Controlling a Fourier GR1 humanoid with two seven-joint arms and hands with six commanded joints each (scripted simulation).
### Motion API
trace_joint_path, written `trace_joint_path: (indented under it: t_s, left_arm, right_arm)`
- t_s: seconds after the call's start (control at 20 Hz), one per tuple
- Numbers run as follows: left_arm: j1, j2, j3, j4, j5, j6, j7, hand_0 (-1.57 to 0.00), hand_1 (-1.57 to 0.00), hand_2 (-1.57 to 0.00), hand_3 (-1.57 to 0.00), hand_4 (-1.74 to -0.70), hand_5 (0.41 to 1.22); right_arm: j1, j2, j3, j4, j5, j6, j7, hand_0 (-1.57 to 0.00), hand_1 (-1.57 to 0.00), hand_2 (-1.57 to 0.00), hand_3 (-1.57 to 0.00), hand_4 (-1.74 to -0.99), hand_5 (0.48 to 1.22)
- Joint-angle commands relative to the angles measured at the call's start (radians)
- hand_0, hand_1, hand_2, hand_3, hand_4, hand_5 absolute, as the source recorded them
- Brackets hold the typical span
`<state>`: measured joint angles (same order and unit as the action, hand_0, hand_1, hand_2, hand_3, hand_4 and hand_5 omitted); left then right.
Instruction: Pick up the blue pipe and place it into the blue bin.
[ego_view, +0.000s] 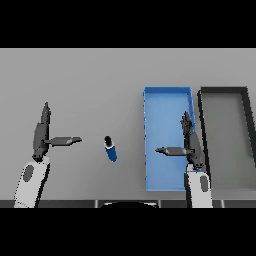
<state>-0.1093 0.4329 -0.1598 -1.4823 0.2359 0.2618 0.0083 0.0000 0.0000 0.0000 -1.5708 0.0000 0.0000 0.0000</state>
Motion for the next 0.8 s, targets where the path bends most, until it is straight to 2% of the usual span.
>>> trace_joint_path:
  t_s: [0.0,0.25,0.3,0.4,0.5,0.65,0.75]
  left_arm:
    - [0.001,0.0,0.0,-0.001,0.0,0.001,-0.005,0.0,0.0,0.0,0.0,-1.19,0.605]
    - [0.007,-0.004,-0.004,-0.012,-0.002,0.005,-0.01,0.0,0.0,0.0,0.0,-1.19,0.605]
    - [0.031,0.054,-0.024,-0.014,0.02,-0.119,-0.059,0.0,0.0,0.0,0.0,-1.19,0.605]
    - [0.055,0.133,-0.024,0.008,0.047,-0.257,-0.109,0.0,0.0,0.0,0.0,-1.19,0.604]
    - [0.053,0.156,-0.033,0.01,0.056,-0.307,-0.111,0.0,0.0,0.0,0.0,-1.19,0.603]
    - [0.071,0.189,-0.04,0.004,0.055,-0.364,-0.159,0.0,0.0,0.0,0.0,-1.17,0.605]
    - [0.085,0.205,-0.08,-0.035,0.041,-0.41,-0.161,0.0,0.0,0.0,0.0,-1.16,0.598]
  right_arm:
    - [0.001,0.0,0.0,0.0,0.0,-0.001,0.0,0.0,0.0,0.0,0.0,-1.254,0.598]
    - [0.011,-0.002,0.003,-0.016,-0.003,0.003,-0.007,0.0,0.0,0.0,0.0,-1.254,0.598]
    - [0.065,-0.069,0.032,-0.052,0.057,0.032,-0.055,0.0,0.0,0.0,0.0,-1.254,0.598]
    - [0.118,-0.121,0.077,-0.094,0.128,0.054,-0.084,0.0,0.0,0.0,0.0,-1.251,0.597]
    - [0.123,-0.137,0.094,-0.111,0.162,0.054,-0.05,0.0,0.0,0.0,0.0,-1.244,0.596]
    - [0.137,-0.135,0.113,-0.125,0.176,0.06,-0.051,0.0,0.0,0.0,0.0,-1.228,0.595]
    - [0.131,-0.137,0.109,-0.13,0.164,0.065,-0.052,0.0,0.0,0.0,0.0,-1.227,0.594]
